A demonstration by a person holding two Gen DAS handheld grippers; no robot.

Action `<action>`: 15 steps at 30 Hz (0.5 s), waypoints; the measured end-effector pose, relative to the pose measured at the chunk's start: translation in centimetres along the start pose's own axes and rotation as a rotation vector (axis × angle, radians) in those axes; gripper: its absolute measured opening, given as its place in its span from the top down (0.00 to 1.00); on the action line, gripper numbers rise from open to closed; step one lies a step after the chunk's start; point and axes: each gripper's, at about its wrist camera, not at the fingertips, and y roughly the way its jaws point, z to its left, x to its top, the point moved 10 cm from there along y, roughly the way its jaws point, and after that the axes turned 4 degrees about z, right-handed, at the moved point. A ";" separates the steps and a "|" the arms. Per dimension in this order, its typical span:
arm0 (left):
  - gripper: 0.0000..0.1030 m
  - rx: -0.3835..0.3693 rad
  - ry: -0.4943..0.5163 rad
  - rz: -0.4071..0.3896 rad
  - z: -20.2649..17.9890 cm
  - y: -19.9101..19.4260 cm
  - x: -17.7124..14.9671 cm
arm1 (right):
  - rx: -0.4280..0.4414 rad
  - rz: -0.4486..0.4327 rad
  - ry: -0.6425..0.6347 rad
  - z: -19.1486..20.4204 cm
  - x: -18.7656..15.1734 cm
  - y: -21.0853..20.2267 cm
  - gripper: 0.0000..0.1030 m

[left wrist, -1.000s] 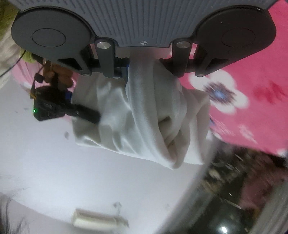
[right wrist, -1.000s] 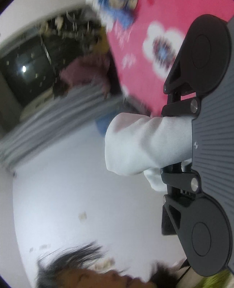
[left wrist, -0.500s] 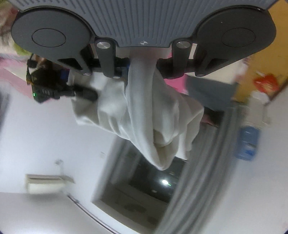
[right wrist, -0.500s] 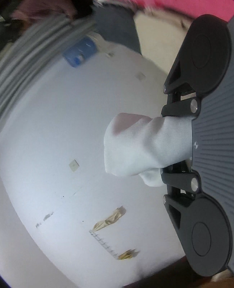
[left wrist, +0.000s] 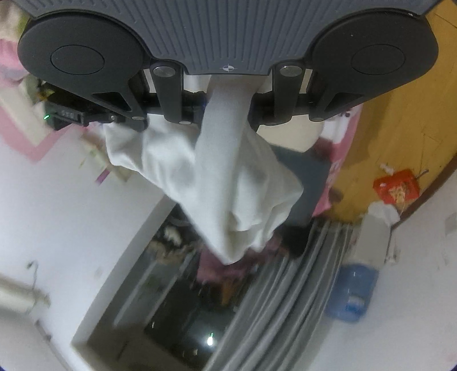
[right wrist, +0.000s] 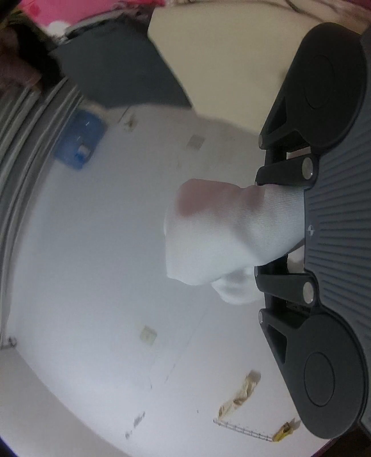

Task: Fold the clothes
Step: 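Lift the sweatshirt off the bedspread with both tools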

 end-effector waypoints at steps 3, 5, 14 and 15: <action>0.78 -0.003 -0.041 0.036 1.6 3.1 0.6 | -0.059 -0.008 0.030 -4.0 1.4 0.1 0.75; 0.78 -0.009 -0.054 0.044 2.2 4.2 0.8 | -0.065 -0.024 0.055 -5.6 2.2 -0.3 0.76; 0.78 -0.007 -0.083 0.071 3.9 7.5 2.4 | -0.072 -0.025 0.097 -9.4 5.1 1.2 0.76; 0.78 -0.007 -0.092 0.074 4.2 8.0 2.4 | -0.083 -0.029 0.098 -9.9 5.2 1.6 0.76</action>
